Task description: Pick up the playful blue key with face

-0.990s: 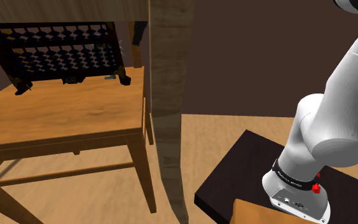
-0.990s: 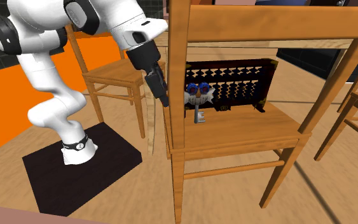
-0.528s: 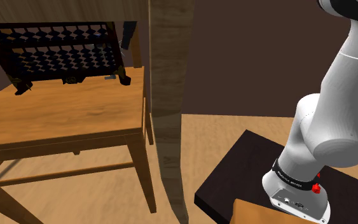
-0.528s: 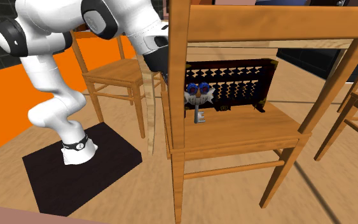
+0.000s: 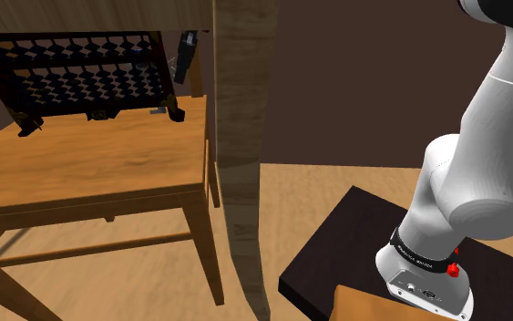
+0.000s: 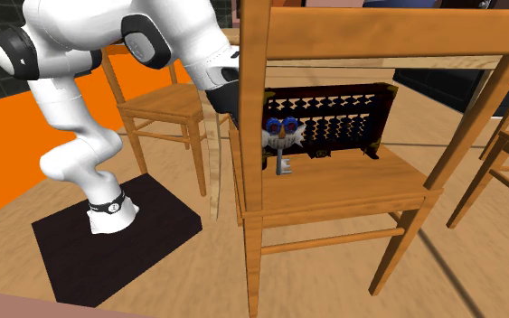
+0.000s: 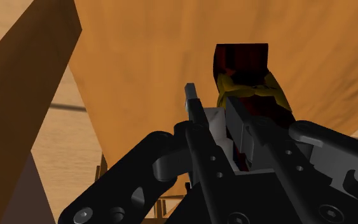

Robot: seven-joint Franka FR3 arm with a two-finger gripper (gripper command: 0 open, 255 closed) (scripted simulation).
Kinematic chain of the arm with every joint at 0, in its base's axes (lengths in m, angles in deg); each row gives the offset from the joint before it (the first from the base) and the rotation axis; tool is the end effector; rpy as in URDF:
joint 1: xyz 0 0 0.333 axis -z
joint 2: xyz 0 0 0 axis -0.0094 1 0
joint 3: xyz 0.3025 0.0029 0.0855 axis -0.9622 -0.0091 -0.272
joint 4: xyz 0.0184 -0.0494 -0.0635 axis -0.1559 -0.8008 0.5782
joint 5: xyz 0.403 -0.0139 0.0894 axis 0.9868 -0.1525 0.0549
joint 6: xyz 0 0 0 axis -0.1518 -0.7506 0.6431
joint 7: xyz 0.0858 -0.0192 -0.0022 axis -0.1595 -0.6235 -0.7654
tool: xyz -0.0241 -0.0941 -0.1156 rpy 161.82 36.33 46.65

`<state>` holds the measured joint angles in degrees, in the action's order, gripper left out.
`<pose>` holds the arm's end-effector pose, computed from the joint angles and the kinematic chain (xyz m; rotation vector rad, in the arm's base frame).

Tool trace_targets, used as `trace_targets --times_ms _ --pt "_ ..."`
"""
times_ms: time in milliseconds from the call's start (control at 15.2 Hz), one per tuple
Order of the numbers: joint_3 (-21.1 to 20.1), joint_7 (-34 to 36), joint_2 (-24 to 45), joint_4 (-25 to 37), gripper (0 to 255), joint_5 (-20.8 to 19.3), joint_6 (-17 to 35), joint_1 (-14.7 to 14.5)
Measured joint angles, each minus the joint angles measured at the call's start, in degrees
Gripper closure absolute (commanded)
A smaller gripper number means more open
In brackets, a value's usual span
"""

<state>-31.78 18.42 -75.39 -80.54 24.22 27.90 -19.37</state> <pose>0.5857 0.1910 0.5834 -2.5114 -1.3484 -0.5395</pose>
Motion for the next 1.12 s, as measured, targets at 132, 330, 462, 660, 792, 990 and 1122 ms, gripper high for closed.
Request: trace_targets --times_ms 132,330,462,660,792,990,1122 --pt "0.01 0.0 -0.04 0.03 255 0.01 0.06 0.01" --pt "0.0 0.03 -0.06 0.03 255 0.0 0.12 0.0" --pt "0.02 0.0 -0.06 0.02 255 0.01 0.15 0.01" --pt "0.04 0.5 0.31 1.86 255 -0.15 -1.45 0.02" --pt "0.1 0.88 0.57 3.56 255 -0.26 -2.88 0.08" --pt "0.14 1.67 1.46 7.02 255 -0.43 -5.34 0.12" --pt "0.22 2.08 1.87 9.05 255 -0.5 -6.92 0.2"
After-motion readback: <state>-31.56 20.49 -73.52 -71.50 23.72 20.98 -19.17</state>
